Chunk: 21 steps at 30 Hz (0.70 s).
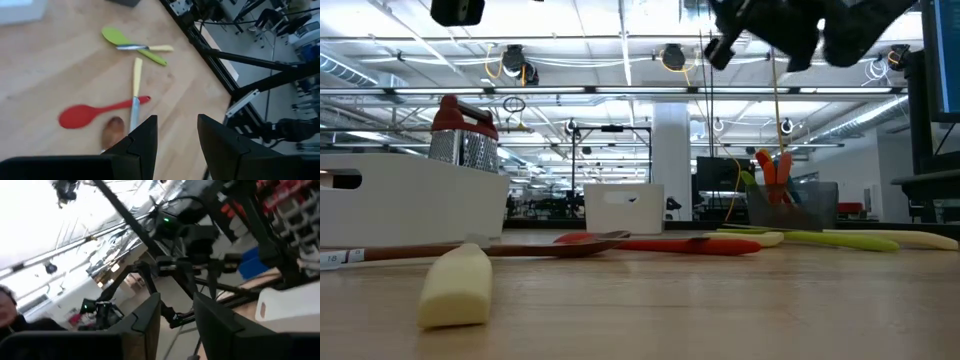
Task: Pick & Place Kitchen Items
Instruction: Put the yellow table knife into the top white bin
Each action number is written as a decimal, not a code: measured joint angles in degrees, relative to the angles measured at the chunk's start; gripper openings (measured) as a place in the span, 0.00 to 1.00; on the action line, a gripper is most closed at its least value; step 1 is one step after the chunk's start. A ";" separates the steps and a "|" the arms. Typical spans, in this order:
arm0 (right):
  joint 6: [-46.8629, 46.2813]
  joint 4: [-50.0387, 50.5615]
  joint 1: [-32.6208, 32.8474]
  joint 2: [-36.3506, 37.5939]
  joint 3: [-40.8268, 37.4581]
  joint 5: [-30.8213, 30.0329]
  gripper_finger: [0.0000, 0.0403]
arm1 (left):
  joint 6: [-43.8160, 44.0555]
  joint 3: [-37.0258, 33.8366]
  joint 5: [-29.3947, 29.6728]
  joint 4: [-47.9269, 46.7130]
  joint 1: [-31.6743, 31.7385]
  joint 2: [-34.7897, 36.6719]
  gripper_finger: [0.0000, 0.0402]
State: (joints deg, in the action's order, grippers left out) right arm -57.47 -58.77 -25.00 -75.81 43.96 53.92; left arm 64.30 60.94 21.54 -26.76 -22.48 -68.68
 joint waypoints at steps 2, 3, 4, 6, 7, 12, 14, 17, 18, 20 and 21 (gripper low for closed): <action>3.35 2.37 0.01 4.33 -1.88 0.10 0.25 | 1.46 1.09 0.02 0.03 -0.82 -1.31 0.36; 5.27 4.10 0.01 6.35 -2.48 0.17 0.24 | 2.24 1.72 0.00 0.03 -1.26 -2.04 0.36; 7.28 6.80 0.01 8.42 -2.88 0.18 0.23 | 2.84 2.44 0.02 0.04 -1.57 -2.81 0.36; 11.55 14.22 0.01 12.32 -3.19 0.28 0.20 | 3.96 4.03 0.00 -0.04 -2.23 -4.61 0.36; 14.00 18.46 0.01 14.11 -3.19 0.17 0.19 | 4.30 4.94 0.00 0.01 -2.58 -5.62 0.36; 24.53 40.07 0.01 21.63 -3.19 -2.87 0.11 | 7.74 9.56 -0.48 -0.43 -4.24 -10.72 0.36; 28.93 47.67 0.17 24.15 -3.19 -5.80 0.08 | 9.83 10.83 -0.70 -0.86 -5.12 -12.64 0.36; 36.25 57.02 1.17 27.56 -3.19 -12.93 0.04 | 14.13 12.93 -1.67 -1.23 -6.37 -15.84 0.36; 38.46 59.74 1.62 28.54 -3.19 -15.55 0.02 | 15.91 13.60 -1.99 -1.82 -6.94 -16.85 0.36; 42.66 64.15 2.66 30.27 -3.19 -20.76 0.01 | 19.32 14.66 -2.52 -2.13 -7.98 -18.87 0.36; 44.42 66.20 3.32 31.07 -3.19 -23.24 0.00 | 21.15 15.07 -2.64 -2.03 -8.57 -19.83 0.36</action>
State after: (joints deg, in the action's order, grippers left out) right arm -13.06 7.43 -21.68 -44.74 40.77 30.69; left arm 85.45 76.01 18.90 -28.79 -31.04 -88.50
